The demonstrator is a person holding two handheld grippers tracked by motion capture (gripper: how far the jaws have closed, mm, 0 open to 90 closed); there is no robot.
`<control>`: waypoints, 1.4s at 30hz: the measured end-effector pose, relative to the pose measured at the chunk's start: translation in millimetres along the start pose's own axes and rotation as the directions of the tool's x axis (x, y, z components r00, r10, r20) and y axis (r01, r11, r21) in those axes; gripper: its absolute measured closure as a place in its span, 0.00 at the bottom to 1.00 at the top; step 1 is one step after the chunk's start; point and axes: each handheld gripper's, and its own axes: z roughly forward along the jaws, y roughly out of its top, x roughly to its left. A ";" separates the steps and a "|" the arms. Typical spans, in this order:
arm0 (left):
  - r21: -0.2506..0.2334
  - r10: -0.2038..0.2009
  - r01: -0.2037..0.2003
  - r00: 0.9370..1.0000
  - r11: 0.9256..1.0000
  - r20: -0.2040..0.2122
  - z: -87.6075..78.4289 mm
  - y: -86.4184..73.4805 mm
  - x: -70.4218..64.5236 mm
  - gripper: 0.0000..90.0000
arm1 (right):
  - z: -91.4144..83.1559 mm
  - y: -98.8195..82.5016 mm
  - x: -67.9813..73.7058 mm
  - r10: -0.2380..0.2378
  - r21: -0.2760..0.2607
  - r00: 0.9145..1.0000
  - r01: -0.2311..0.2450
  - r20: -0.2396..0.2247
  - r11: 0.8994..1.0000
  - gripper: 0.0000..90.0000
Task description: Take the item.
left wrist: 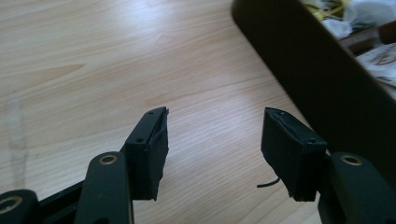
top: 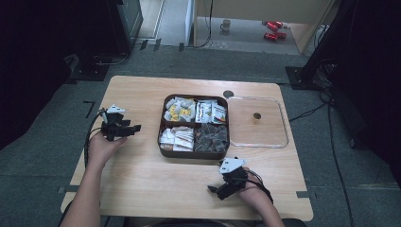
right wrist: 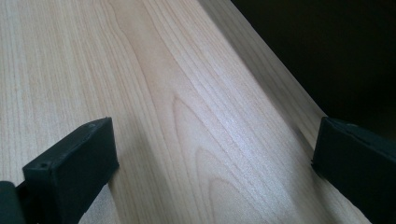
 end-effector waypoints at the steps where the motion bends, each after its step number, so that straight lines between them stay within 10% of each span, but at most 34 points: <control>1: -0.003 0.008 -0.008 1.000 1.000 0.010 0.2 2.1 -3.0 0.47 | 0.0 0.0 0.0 0.000 0.000 1.000 0.000 0.000 1.000 0.00; 42: -0.092 0.162 -0.147 0.970 0.985 0.181 14.4 40.7 -73.9 0.59 | 0.6 0.7 -0.5 0.006 0.001 1.000 -0.006 0.008 1.000 0.00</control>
